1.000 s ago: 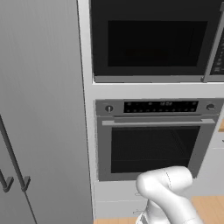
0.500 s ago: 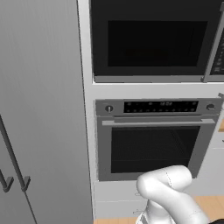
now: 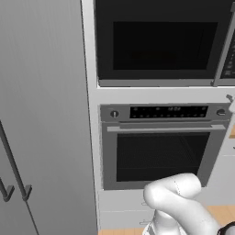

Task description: Pick the cucumber from the sink and place it in the bowl. Then pick the bowl and place it in the microwave. Then close the microwave door and press the start button.

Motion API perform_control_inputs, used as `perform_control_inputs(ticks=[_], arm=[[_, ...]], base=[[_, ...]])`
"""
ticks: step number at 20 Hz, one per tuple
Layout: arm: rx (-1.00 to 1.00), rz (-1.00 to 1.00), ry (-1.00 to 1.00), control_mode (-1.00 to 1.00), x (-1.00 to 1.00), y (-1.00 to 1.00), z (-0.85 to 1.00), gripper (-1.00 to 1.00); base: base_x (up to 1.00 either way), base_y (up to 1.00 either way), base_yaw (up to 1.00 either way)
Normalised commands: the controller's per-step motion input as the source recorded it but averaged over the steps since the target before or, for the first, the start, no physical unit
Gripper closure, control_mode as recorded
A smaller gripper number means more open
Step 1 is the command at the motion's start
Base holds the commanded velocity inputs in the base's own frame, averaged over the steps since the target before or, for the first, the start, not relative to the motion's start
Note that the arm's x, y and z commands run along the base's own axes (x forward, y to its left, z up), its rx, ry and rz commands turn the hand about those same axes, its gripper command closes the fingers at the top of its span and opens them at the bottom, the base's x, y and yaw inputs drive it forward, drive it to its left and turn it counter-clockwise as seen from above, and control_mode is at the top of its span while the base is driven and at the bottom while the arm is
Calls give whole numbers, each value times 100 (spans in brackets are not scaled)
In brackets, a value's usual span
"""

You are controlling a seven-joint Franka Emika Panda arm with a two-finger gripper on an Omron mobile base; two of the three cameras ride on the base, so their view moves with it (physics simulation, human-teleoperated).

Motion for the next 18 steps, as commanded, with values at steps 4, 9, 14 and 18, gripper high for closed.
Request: perform_control_inputs(ticks=[4, 9, 14, 18], arm=[[3, 9, 0, -100, 10, -32, -3, -100], [1, 10, 0, -100, 37, -4, -10, -100], [3, 8, 0, -100, 40, 0, -9, -100], [0, 5, 0, -100, 30, -3, -11, -100]], base=[[0, 0, 0], [0, 0, 0], [0, 0, 0], [0, 0, 0]])
